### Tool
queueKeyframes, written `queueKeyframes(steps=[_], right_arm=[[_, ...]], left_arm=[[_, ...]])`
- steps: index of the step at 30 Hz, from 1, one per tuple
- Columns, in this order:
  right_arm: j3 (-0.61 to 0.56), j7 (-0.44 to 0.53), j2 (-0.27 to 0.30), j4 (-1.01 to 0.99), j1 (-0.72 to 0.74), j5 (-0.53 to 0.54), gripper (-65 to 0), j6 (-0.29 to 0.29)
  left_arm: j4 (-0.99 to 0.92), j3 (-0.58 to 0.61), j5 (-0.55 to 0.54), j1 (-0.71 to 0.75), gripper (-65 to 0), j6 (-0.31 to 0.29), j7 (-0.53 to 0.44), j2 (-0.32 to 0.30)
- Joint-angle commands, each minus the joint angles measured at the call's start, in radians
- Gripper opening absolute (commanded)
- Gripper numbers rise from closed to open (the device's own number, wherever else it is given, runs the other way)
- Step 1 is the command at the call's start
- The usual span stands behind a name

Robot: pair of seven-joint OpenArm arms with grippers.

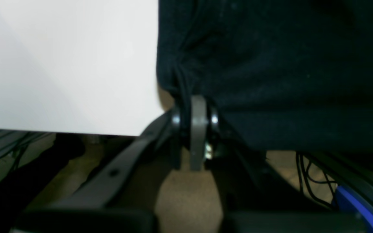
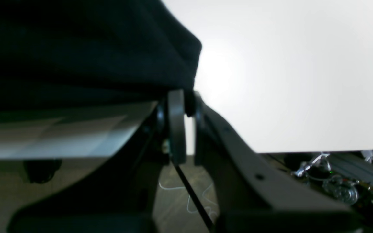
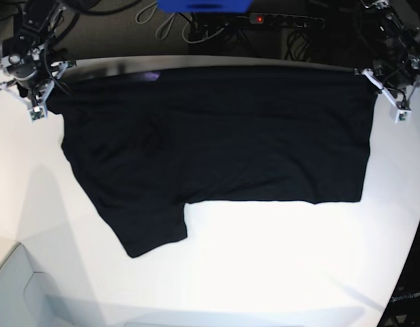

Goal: Layout the t-shirt on the table in an organized manner, then fold the t-shirt properly
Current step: 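Hold the shirt edge taut with both grippers and lower it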

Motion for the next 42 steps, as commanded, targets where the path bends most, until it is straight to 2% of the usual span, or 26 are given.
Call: queueKeyframes(steps=[1,22,42], right_arm=[[0.010,0.003,0.016,0.020,-0.001,-0.016,-65.0,-0.020],[0.002,0.003,0.022,0.020,-0.001,-0.016,-65.0,-0.020],[0.001,0.003,-0.013,0.020,-0.047,-0.016,-65.0,-0.020]], left_arm=[[0.015,-0.009,0.012,-0.006,-64.6,0.006,-0.009,-0.020],[0.015,-0.009,0.017,0.008,-64.6,0.006,-0.010,-0.019],[0.015,-0.006,0.020,-0.066,-64.6,0.006,-0.010,-0.022]])
